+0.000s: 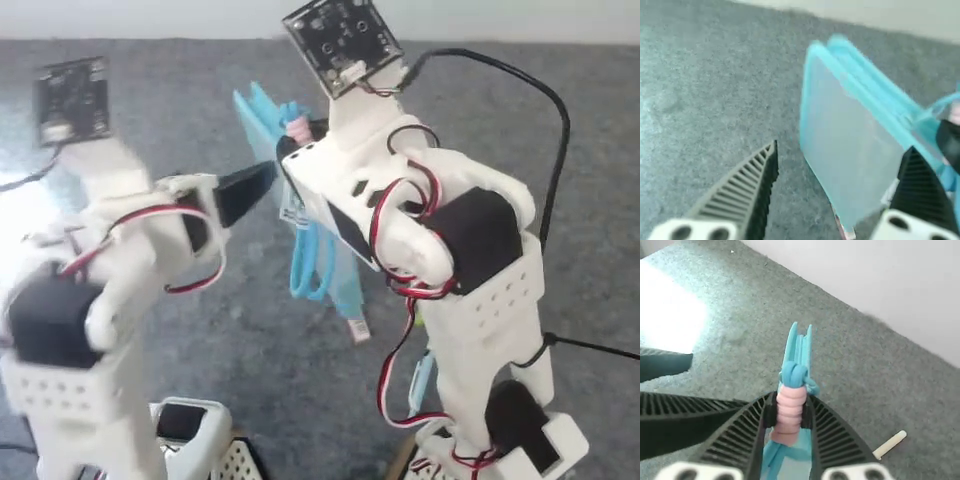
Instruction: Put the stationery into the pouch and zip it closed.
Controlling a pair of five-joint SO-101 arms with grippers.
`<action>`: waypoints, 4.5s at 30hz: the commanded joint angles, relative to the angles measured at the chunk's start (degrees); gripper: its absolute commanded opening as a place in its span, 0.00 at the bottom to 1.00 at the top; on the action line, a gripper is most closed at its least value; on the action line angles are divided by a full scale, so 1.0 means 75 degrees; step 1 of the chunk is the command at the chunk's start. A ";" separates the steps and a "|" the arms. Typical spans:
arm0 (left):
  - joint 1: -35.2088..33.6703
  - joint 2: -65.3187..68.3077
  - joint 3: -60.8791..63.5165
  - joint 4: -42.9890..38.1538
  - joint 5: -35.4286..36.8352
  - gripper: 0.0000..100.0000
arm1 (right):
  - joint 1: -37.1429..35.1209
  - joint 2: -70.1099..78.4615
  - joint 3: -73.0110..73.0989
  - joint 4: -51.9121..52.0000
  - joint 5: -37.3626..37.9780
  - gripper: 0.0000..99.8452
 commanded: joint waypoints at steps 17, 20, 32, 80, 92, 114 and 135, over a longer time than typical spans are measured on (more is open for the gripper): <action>-0.0117 -0.0445 0.1506 0.0070 -0.2086 0.36 | 0.0674 0.0111 -0.1582 0.1330 0.2051 0.01; -0.0105 -0.0445 0.1506 0.0574 -0.3938 0.35 | 0.1237 0.0275 -0.1606 0.1260 0.2227 0.01; 0.2743 -0.0445 0.3968 -0.0246 -0.4454 0.35 | 0.1600 0.0721 -0.1852 0.0147 -0.0422 0.01; 0.6716 -0.6892 1.0661 -0.6834 -0.4161 0.13 | 0.2467 0.1178 -0.2778 0.0252 -0.1922 0.01; 0.5708 -0.6224 1.0825 -0.8334 -0.2626 0.13 | 0.1893 0.1178 -0.2766 0.0475 -0.1899 0.01; 0.4044 -0.6541 1.0040 -0.7279 -0.1958 0.12 | 0.1846 0.1506 -0.2790 0.0475 -0.1524 0.01; 0.6611 -0.8088 1.1915 -0.8885 -0.2473 0.01 | 0.0193 0.1143 -0.2825 0.0381 -0.2462 0.01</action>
